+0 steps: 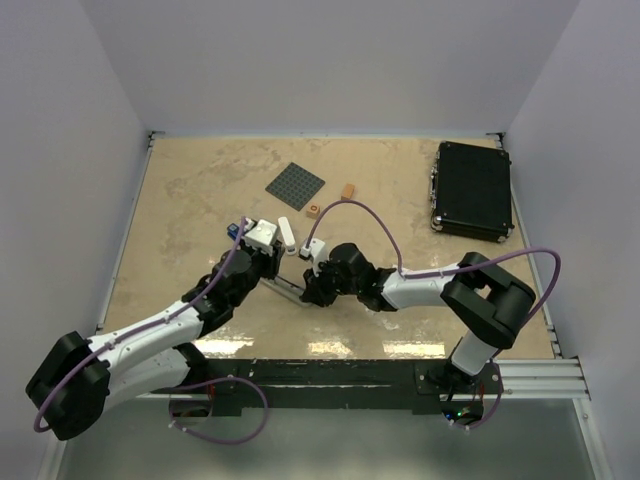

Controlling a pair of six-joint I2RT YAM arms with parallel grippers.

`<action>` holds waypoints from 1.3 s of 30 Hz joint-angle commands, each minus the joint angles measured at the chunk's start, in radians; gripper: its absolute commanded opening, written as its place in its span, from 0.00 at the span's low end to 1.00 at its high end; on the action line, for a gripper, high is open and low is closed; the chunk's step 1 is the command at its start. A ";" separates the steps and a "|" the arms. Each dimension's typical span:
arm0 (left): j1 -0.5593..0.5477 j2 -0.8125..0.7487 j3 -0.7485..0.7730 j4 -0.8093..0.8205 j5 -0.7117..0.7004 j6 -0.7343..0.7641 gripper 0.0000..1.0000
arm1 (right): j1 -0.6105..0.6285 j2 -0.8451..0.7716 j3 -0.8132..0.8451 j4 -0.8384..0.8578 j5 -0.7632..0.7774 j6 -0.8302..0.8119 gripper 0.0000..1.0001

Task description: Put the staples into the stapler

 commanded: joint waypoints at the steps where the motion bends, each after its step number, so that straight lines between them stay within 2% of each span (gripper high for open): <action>1: -0.118 0.023 0.042 0.132 0.334 -0.328 0.25 | -0.001 -0.020 0.151 0.225 0.067 0.007 0.00; 13: -0.149 0.063 0.081 0.143 0.365 -0.319 0.47 | -0.001 -0.006 0.190 0.199 0.064 0.005 0.00; 21: -0.161 0.104 0.101 0.177 0.440 -0.299 0.56 | -0.001 -0.006 0.202 0.196 0.063 0.004 0.00; 30: -0.164 0.103 0.107 0.175 0.440 -0.293 0.66 | -0.004 -0.003 0.194 0.202 0.063 0.002 0.00; 36: -0.164 0.080 0.111 0.165 0.411 -0.302 0.86 | -0.008 -0.002 0.155 0.219 0.064 0.001 0.01; 39: -0.162 0.055 0.111 0.145 0.376 -0.313 0.88 | -0.011 -0.003 0.124 0.226 0.074 -0.004 0.02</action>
